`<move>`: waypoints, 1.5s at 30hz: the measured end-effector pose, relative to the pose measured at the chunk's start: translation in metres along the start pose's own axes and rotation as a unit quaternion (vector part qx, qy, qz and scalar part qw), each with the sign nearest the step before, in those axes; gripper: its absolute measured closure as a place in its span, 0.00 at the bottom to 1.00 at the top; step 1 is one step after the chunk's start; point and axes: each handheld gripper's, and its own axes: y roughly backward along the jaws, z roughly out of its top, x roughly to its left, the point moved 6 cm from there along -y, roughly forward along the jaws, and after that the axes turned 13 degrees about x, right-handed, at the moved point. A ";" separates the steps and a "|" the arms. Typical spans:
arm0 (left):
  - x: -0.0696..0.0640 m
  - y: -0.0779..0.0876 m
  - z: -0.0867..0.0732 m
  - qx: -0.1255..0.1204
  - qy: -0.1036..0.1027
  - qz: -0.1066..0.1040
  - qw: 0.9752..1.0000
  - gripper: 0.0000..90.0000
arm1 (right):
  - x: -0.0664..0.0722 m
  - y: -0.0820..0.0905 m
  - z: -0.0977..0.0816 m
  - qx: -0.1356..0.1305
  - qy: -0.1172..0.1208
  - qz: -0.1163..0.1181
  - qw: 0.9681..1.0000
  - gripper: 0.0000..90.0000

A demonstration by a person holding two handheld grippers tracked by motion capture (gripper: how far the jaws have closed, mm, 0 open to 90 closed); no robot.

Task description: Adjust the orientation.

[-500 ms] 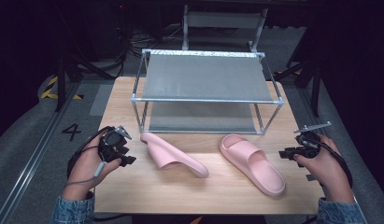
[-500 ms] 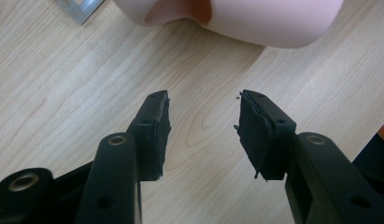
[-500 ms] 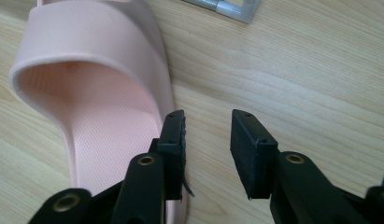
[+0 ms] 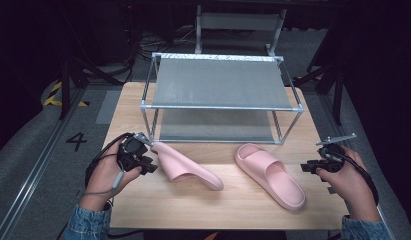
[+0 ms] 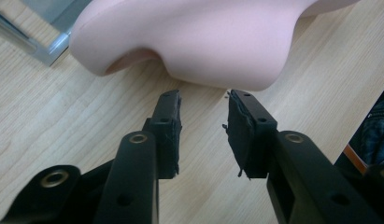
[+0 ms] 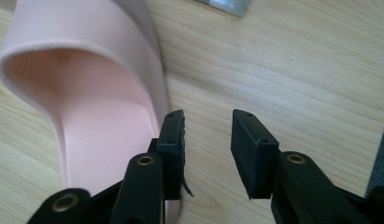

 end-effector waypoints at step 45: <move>-0.036 -0.026 0.065 -0.013 -0.067 -0.044 0.997 0.92 | 0.003 -0.007 -0.023 -0.007 -0.003 -0.010 1.000 0.67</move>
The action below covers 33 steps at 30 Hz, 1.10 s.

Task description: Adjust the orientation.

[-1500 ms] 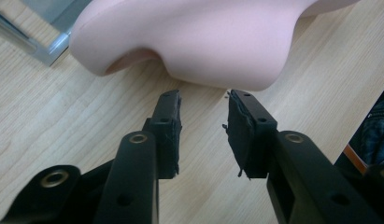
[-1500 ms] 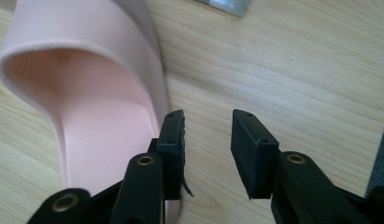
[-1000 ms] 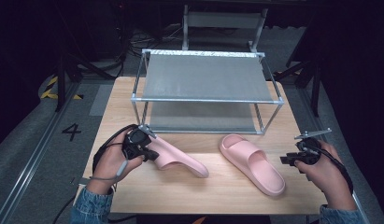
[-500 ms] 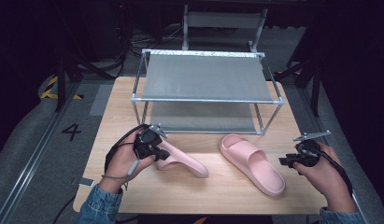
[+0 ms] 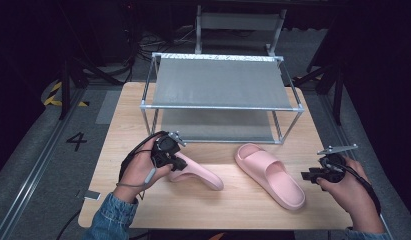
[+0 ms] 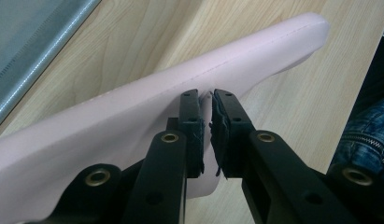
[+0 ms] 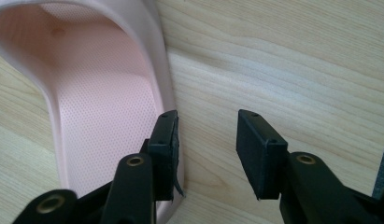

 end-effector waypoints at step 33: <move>-0.004 0.004 0.038 -0.127 -0.025 0.051 0.990 0.47 | 0.003 0.000 -0.012 -0.009 -0.003 -0.002 1.000 0.61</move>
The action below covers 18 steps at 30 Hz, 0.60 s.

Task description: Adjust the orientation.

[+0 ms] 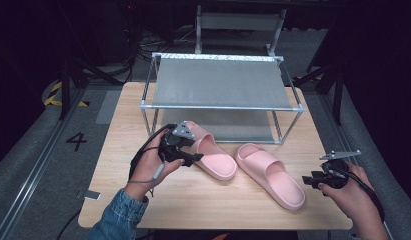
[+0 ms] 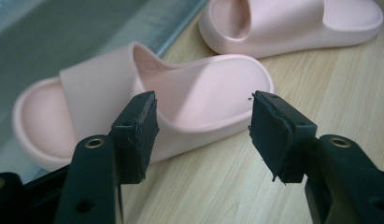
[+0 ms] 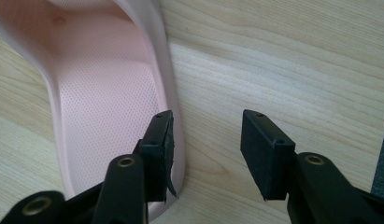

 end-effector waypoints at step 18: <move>-0.020 -0.067 0.011 0.051 -0.022 -0.046 0.997 0.70 | 0.002 -0.004 -0.006 0.005 0.003 -0.003 1.000 0.62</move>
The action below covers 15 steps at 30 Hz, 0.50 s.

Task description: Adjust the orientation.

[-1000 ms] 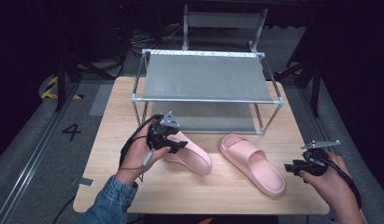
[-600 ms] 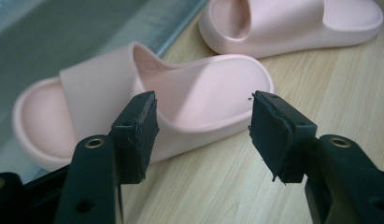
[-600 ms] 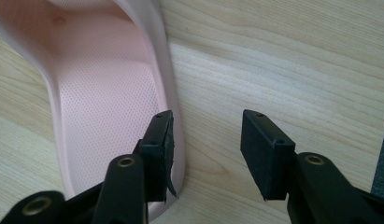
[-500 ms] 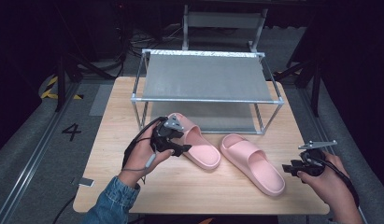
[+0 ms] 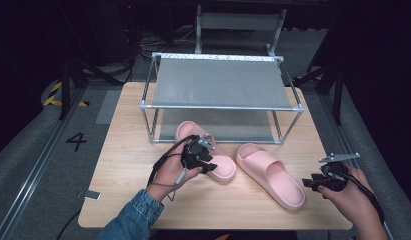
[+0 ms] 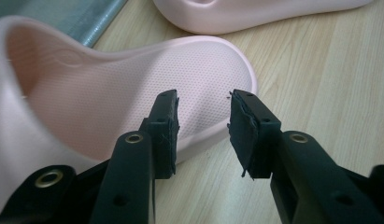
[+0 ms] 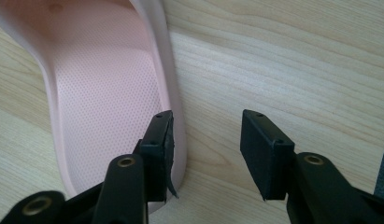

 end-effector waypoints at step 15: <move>0.019 0.001 -0.019 0.040 0.060 0.014 0.997 0.71 | 0.001 -0.002 0.002 0.005 0.005 0.000 1.000 0.62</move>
